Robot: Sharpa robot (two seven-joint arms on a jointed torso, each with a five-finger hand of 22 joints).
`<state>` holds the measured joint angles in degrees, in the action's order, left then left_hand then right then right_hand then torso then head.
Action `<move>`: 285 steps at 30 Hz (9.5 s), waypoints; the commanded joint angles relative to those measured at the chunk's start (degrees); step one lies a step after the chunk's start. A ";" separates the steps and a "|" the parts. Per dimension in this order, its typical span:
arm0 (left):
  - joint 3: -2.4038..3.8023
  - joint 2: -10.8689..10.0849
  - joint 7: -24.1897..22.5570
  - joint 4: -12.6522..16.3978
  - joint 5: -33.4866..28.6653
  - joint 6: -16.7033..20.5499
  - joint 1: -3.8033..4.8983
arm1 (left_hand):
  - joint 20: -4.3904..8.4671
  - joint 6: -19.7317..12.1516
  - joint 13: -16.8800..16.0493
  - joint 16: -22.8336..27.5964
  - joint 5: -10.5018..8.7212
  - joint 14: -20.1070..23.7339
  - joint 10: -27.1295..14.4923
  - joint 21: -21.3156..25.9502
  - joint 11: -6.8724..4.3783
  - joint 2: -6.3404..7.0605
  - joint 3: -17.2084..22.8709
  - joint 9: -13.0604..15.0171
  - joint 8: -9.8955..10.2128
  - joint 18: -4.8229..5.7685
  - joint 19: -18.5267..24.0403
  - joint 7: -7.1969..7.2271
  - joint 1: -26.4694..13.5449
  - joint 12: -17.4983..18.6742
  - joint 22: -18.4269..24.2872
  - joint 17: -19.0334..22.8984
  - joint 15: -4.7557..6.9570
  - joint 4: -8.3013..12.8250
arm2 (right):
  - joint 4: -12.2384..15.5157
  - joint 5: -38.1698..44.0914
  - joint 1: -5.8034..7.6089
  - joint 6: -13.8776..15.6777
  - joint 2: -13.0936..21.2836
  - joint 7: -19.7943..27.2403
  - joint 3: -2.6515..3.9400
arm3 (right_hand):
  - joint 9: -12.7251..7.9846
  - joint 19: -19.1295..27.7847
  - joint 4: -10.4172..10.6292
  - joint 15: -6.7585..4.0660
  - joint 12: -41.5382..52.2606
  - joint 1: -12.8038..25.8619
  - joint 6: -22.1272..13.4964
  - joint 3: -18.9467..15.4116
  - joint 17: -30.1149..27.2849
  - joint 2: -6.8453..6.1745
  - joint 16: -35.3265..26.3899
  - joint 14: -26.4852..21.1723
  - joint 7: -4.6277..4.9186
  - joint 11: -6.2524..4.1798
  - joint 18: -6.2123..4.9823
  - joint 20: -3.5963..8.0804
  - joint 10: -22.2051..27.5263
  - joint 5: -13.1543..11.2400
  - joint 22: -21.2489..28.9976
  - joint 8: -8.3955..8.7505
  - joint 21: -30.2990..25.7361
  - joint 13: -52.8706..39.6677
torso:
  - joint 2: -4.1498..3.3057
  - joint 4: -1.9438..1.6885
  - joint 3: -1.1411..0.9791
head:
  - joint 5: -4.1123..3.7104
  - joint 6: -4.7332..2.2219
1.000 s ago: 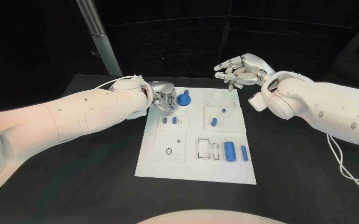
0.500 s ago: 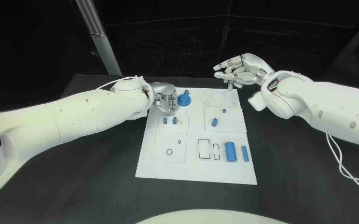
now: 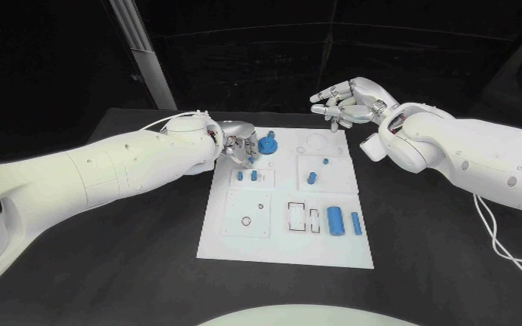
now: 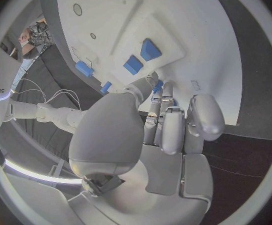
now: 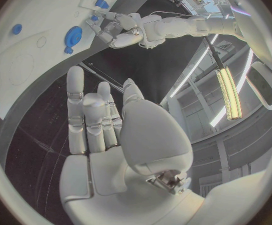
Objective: Assemble the parts on the task board
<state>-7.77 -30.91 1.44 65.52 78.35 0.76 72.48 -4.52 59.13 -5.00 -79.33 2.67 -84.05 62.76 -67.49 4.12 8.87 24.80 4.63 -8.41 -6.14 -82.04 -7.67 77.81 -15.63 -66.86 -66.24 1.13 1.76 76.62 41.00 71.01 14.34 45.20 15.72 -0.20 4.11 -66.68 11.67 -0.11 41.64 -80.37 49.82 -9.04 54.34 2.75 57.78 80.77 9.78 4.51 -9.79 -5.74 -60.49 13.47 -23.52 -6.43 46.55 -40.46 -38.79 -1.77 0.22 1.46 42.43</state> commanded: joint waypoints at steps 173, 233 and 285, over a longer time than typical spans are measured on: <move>0.50 -13.36 -28.66 13.17 -78.74 13.65 -0.62 | -2.72 -3.64 -0.57 18.85 0.26 16.43 -10.51 30.68 2.35 -3.77 0.42 -0.30 -2.25 -4.34 14.69 -2.24 -1.85 -9.17 25.75 34.70 -2.70 -1.31 | 17.44 50.38 -6.01 2.07 -0.02 -14.54 0.07 | 0.12 -9.35 -12.20 -0.27 -37.82 -0.98 13.38 39.50 10.89 -6.87 14.36 5.15 -0.81 0.24 2.68 0.31 -8.93 -9.68 -27.03 2.11 22.27 36.65 | 0.22 0.24 0.18 | -0.48 0.76; 0.52 -12.38 -28.32 12.70 -78.74 13.32 -0.53 | -2.73 -3.72 -0.54 18.91 0.26 16.55 -10.71 30.78 2.38 -3.79 0.32 -0.30 -2.33 -4.34 14.68 -2.25 -1.75 -9.26 25.82 34.91 -2.73 -1.27 | 12.56 57.02 -12.29 -5.08 -9.63 -16.87 -0.04 | 0.06 -9.40 -12.43 -0.19 -37.90 -0.66 13.16 39.90 10.87 -6.93 14.45 5.14 -0.68 0.35 2.74 0.33 -8.76 -9.52 -27.33 2.28 22.51 36.66 | 0.20 0.33 0.14 | 3.33 3.26; 0.52 -12.61 -28.01 12.74 -78.74 13.05 -0.45 | -2.76 -3.83 -0.52 18.91 0.25 16.68 -11.04 30.95 2.41 -3.87 0.15 -0.28 -2.55 -4.34 14.62 -2.27 -1.50 -9.53 25.98 35.15 -2.76 -1.15 | 13.71 55.30 -12.47 0.65 -8.43 -14.10 -0.11 | -0.40 -7.46 -11.70 1.34 -37.28 4.78 5.69 32.92 8.42 -10.83 13.36 4.25 0.67 2.13 2.18 -1.14 -0.68 -7.56 -24.21 2.90 20.70 36.70 | 0.25 0.35 0.11 | 2.87 3.19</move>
<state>-7.30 -43.47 -26.37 78.18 -0.22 14.54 71.92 -7.06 55.79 -5.62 -60.75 2.67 -67.77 52.11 -36.88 6.35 5.18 25.30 4.32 -10.75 -10.13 -67.60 -10.01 75.96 -25.05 -40.94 -31.19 -1.43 0.64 89.92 97.57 58.47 12.59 36.48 0.50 -0.33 3.75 -74.22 -0.08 1.03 3.99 -76.12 55.94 24.18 62.77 -8.27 71.23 83.94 10.39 6.75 -8.01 -6.75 -61.50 5.53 -47.63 -3.77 67.43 -3.68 -38.55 -1.46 0.34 4.31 45.59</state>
